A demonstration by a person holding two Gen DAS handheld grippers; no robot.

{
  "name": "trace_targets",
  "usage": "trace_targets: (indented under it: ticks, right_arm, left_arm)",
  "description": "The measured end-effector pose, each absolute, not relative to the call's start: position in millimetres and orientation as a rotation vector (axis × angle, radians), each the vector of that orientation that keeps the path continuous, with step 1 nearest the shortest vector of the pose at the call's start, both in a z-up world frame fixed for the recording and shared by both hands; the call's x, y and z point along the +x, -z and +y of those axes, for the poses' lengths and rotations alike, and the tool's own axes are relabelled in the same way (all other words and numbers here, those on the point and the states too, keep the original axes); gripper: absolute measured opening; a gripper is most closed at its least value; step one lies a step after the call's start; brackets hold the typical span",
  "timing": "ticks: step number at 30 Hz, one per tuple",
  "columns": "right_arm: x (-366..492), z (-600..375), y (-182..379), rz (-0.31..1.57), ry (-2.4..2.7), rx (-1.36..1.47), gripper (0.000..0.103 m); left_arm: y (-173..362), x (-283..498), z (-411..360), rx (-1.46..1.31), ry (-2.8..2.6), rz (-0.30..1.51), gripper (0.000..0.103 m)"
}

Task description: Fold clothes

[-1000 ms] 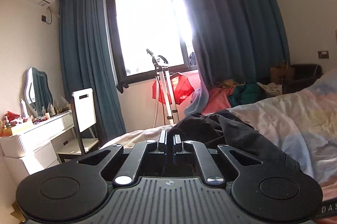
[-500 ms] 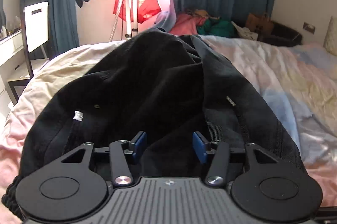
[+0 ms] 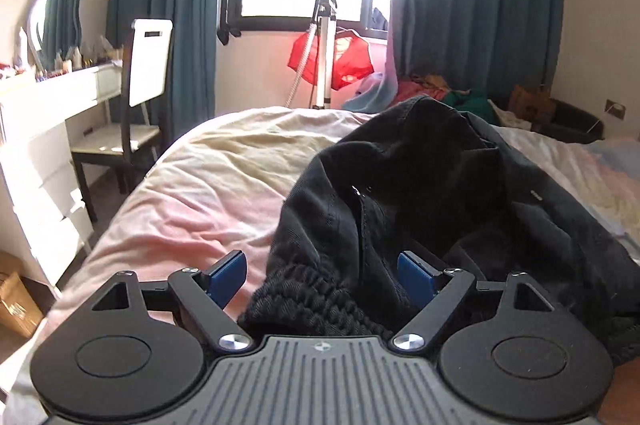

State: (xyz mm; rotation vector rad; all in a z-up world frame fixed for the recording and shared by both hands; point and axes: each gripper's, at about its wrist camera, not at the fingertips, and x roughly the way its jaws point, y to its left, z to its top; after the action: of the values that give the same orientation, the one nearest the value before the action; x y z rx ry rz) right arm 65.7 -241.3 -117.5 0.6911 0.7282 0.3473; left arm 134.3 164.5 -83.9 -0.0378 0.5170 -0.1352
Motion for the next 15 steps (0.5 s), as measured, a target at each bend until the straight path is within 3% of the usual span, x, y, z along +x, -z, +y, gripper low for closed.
trace_targets:
  ticks: [10,14,15]
  right_arm:
    - [70,-239,121,0.738,-0.316,0.678,0.028]
    - [70,-252,130,0.765,-0.273,0.709,0.049]
    - [71,-255,133,0.776,-0.284,0.737,0.05]
  left_arm:
    - [121,157,178,-0.221,0.063,0.635,0.081]
    - [129,161,178,-0.265,0.046,0.65,0.08]
    - [129,161,179,-0.282,0.045,0.645,0.078]
